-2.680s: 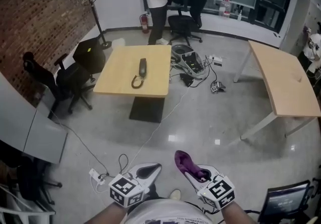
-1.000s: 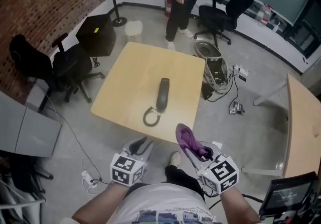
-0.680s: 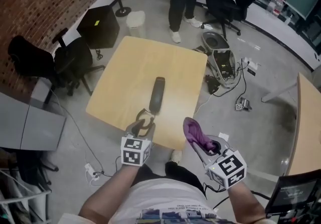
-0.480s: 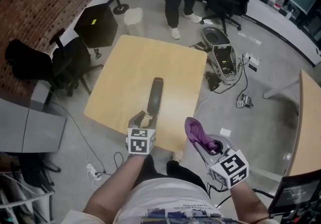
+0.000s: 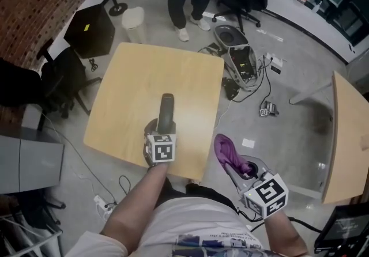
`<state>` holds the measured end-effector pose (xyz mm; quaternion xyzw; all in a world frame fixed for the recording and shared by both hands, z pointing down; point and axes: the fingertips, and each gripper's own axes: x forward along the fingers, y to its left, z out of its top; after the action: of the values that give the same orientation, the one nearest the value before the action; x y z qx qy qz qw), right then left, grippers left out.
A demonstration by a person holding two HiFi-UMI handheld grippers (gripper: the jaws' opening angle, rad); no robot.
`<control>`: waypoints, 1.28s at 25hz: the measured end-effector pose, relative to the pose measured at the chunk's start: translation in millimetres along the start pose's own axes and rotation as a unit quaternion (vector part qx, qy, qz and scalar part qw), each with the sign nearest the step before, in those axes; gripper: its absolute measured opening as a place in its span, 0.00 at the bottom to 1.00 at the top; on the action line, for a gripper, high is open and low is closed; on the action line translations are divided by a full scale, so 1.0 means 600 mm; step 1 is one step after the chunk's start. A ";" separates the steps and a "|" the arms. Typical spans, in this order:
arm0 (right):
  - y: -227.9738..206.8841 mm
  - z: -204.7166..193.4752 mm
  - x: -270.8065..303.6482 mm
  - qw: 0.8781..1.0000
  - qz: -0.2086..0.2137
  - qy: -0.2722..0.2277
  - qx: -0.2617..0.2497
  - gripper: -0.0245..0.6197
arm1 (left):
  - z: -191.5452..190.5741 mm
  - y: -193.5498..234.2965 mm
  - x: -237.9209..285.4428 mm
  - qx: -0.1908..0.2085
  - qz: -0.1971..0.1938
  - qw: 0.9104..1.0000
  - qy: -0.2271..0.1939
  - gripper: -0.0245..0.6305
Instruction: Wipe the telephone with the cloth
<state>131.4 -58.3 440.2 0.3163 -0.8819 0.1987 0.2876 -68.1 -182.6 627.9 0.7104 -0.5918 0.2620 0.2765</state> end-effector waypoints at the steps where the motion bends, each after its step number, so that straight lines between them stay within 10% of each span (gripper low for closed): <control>1: -0.002 -0.001 -0.001 1.000 -0.001 0.002 0.001 0.17 | -0.003 -0.001 0.008 0.000 0.000 1.000 0.001 0.45; 14: -0.035 0.007 -0.005 1.000 -0.003 0.012 0.000 0.17 | -0.013 0.005 0.024 -0.010 0.007 1.000 0.006 0.42; 32: -0.015 0.073 0.051 0.999 0.011 -0.010 -0.036 0.17 | 0.093 -0.008 -0.093 0.099 -0.076 0.988 -0.087 0.41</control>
<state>101.5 -101.5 428.1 0.2978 -0.8949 0.1664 0.2877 -69.7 -182.5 548.8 0.7972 -0.5294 0.2344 0.1712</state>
